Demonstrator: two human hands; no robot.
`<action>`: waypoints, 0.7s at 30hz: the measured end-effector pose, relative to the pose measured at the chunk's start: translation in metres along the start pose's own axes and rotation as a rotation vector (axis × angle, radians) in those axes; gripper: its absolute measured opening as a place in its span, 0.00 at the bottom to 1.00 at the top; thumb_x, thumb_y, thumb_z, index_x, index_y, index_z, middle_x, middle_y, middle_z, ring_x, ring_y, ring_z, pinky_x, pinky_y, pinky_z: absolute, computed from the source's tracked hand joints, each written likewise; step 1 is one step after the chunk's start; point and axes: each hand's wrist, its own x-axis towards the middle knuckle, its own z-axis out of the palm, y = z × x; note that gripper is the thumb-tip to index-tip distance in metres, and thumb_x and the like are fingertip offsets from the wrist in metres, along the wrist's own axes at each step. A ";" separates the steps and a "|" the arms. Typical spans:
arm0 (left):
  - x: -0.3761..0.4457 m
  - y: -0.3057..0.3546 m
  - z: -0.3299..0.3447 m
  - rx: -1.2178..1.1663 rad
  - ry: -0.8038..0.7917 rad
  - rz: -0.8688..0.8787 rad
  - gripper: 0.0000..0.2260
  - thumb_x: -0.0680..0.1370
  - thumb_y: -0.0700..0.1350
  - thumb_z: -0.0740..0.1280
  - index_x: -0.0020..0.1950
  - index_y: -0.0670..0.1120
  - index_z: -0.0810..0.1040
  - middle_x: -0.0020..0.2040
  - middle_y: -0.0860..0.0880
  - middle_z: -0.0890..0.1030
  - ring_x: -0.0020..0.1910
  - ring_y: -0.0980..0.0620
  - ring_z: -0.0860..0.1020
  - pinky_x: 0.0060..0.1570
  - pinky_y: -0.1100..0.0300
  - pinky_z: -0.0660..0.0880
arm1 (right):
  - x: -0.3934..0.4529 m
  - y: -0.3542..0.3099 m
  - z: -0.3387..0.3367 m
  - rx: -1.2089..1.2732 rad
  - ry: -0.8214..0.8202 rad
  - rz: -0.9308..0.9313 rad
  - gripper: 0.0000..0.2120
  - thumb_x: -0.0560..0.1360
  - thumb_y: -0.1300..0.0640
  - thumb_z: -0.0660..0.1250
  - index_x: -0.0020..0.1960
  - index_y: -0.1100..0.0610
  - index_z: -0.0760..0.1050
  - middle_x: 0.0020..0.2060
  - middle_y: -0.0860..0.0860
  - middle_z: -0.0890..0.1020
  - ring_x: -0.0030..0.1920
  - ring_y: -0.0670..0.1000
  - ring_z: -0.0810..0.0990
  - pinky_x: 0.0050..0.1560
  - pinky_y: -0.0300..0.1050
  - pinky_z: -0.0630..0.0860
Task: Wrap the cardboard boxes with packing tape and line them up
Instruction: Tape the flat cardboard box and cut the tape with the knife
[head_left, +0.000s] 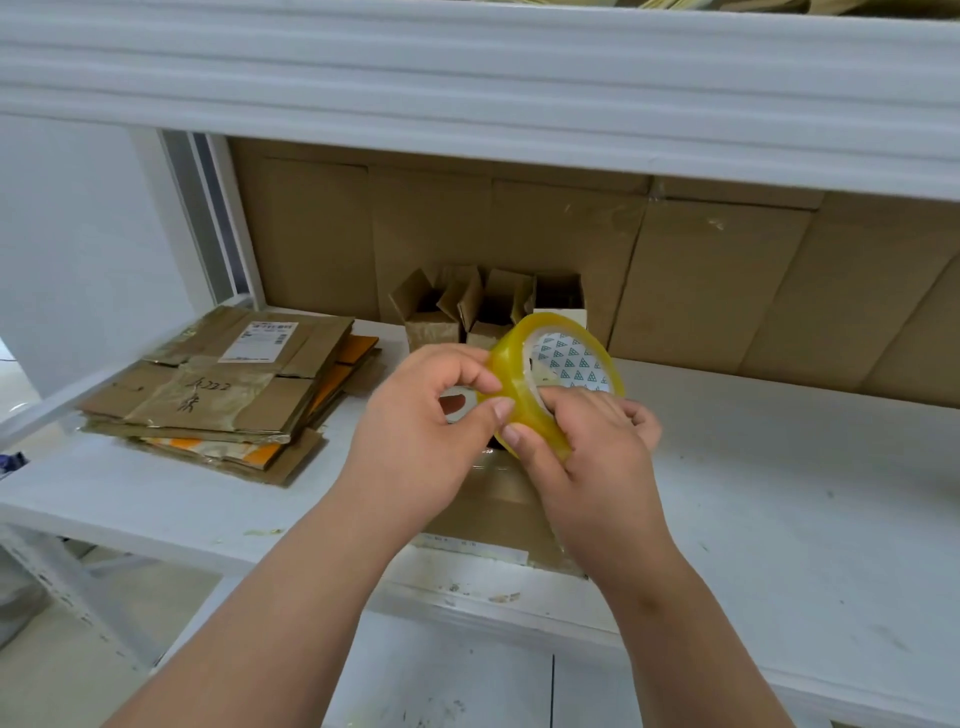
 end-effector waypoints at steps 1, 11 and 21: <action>0.001 0.000 -0.001 0.005 0.011 -0.013 0.06 0.75 0.46 0.74 0.42 0.56 0.79 0.54 0.64 0.78 0.56 0.69 0.73 0.49 0.80 0.67 | 0.000 -0.001 0.001 0.007 0.003 -0.009 0.12 0.77 0.42 0.62 0.52 0.48 0.77 0.45 0.37 0.75 0.49 0.35 0.66 0.64 0.51 0.59; 0.004 0.004 -0.012 0.265 -0.002 0.197 0.08 0.81 0.48 0.61 0.43 0.56 0.68 0.46 0.56 0.74 0.45 0.59 0.73 0.41 0.62 0.72 | 0.003 -0.014 -0.016 0.167 -0.234 0.062 0.08 0.75 0.40 0.67 0.49 0.42 0.73 0.44 0.34 0.75 0.52 0.16 0.53 0.68 0.50 0.60; 0.024 0.005 -0.035 0.284 0.217 0.116 0.06 0.82 0.46 0.61 0.45 0.51 0.69 0.35 0.54 0.77 0.38 0.60 0.75 0.31 0.69 0.66 | 0.005 -0.006 -0.029 0.527 -0.535 0.082 0.14 0.67 0.40 0.71 0.49 0.45 0.76 0.43 0.46 0.78 0.49 0.50 0.77 0.44 0.45 0.76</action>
